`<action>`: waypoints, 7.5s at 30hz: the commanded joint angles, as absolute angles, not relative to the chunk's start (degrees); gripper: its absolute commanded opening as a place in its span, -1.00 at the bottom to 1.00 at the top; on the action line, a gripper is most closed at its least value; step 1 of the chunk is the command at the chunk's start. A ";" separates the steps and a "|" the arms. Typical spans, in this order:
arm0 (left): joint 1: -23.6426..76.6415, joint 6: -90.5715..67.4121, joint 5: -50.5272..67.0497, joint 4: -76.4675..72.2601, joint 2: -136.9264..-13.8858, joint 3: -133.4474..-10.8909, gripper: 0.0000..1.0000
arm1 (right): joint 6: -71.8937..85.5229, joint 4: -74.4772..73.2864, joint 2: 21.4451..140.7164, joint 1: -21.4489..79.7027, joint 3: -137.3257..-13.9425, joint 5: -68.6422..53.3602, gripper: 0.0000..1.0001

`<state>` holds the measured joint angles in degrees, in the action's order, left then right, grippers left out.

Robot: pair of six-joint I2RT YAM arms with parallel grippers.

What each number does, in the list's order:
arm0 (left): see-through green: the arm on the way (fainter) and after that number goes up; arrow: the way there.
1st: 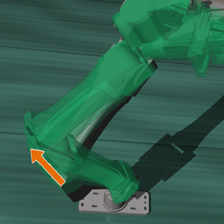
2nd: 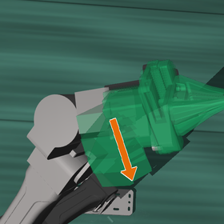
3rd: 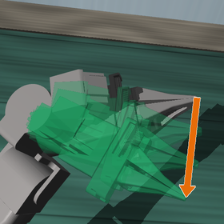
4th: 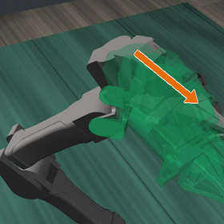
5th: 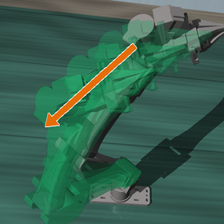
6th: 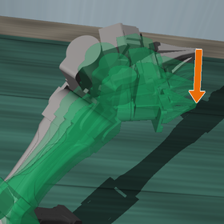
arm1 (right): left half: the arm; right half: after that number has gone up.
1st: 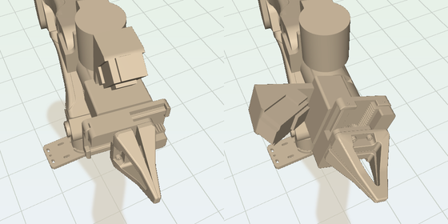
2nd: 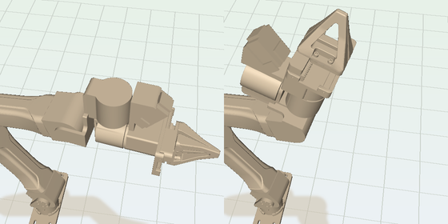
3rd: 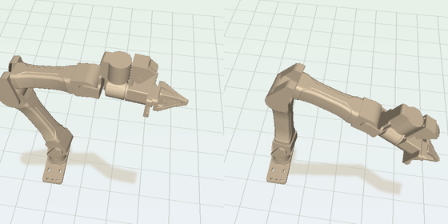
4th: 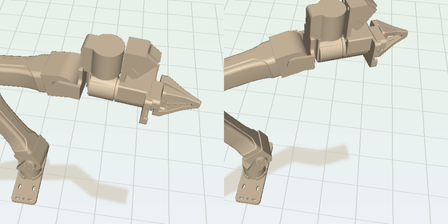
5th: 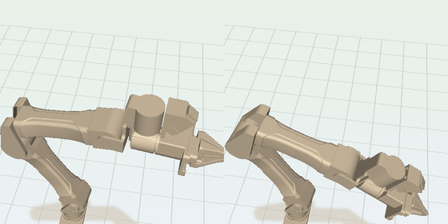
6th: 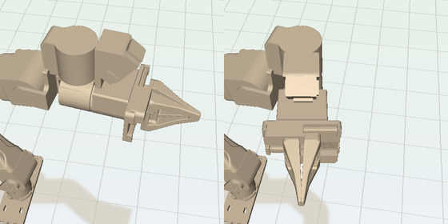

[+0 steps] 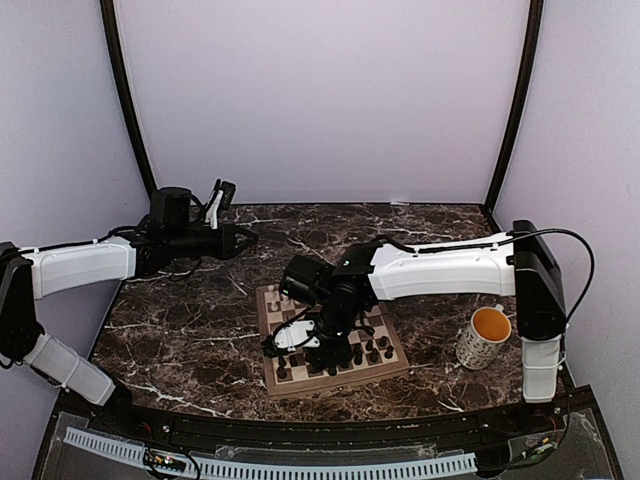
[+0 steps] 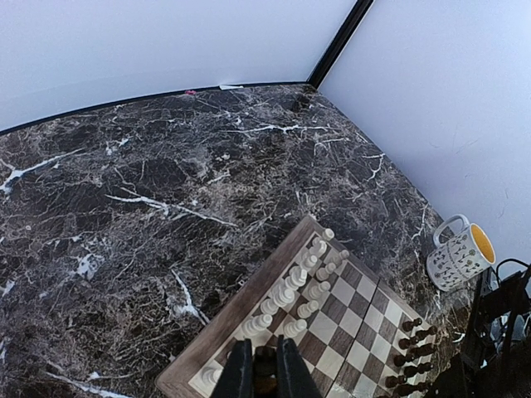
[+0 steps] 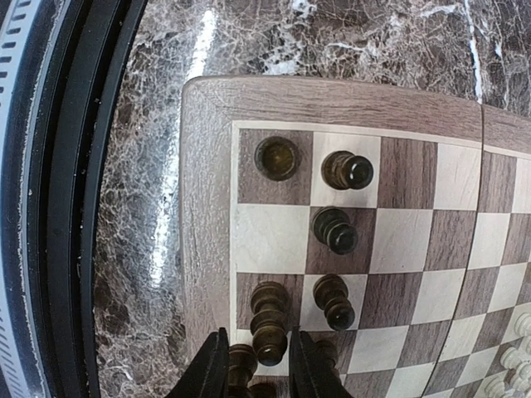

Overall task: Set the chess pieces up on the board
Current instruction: Place the bishop on f8, then adjust the knight on the chessboard, then place the knight at g8.

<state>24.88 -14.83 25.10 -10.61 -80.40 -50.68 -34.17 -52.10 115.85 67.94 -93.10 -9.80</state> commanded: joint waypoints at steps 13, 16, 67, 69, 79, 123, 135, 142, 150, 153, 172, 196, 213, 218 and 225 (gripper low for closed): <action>24.50 -18.35 38.24 -20.85 -80.00 -50.39 -1.00 | -32.71 -51.65 105.05 61.87 -98.79 -9.44 -0.21; 24.81 -22.91 43.01 -28.96 -78.91 -47.63 -1.00 | -28.09 -47.25 102.45 56.45 -99.20 -13.66 -0.20; 38.46 -31.92 39.95 -50.49 -80.79 -48.59 -1.00 | -10.50 -37.57 107.19 47.87 -107.20 -44.16 -0.82; 38.44 -31.46 39.93 -49.51 -80.49 -48.65 -0.99 | -10.77 -37.67 107.20 47.85 -107.03 -43.97 -0.88; 38.43 -26.18 40.15 -34.17 -78.59 -51.71 -0.94 | -13.18 -39.10 107.13 47.84 -106.44 -42.40 -0.92; 48.68 -0.59 30.63 -17.82 -63.55 -35.00 -0.98 | -29.72 -46.22 90.95 42.23 -89.74 -29.81 0.18; 59.88 -2.10 19.23 -25.85 -69.90 -28.33 -0.99 | -29.36 -46.37 92.68 41.75 -90.77 -30.91 0.19; 62.90 -2.18 11.43 -30.44 -71.56 -24.75 -0.99 | -29.36 -46.30 93.05 41.75 -90.62 -31.00 0.19; 63.93 -2.87 7.89 -36.08 -74.45 -22.10 -0.99 | -29.36 -46.32 93.32 41.75 -90.69 -31.37 0.19; 63.98 -3.10 8.27 -37.71 -76.03 -22.00 -0.99 | -29.27 -46.40 93.59 41.75 -90.79 -31.55 0.18; 64.07 -2.29 10.37 -34.51 -83.56 -27.17 -0.97 | -29.36 -46.49 93.41 41.75 -90.44 -31.92 0.19; 64.07 -2.62 9.71 -33.83 -83.24 -26.42 -0.97 | -29.54 -47.07 94.31 41.75 -91.19 -32.81 0.19; 64.07 -2.75 9.30 -32.48 -84.29 -27.36 -0.93 | -29.61 -47.55 94.70 41.75 -91.78 -32.83 0.20; 64.07 -2.78 9.03 -32.36 -84.23 -27.22 -0.86 | -29.62 -47.54 94.66 41.75 -91.76 -32.81 0.20; 64.07 -2.77 8.77 -31.30 -85.56 -28.52 -0.78 | -29.63 -47.60 94.75 41.75 -91.93 -32.95 0.19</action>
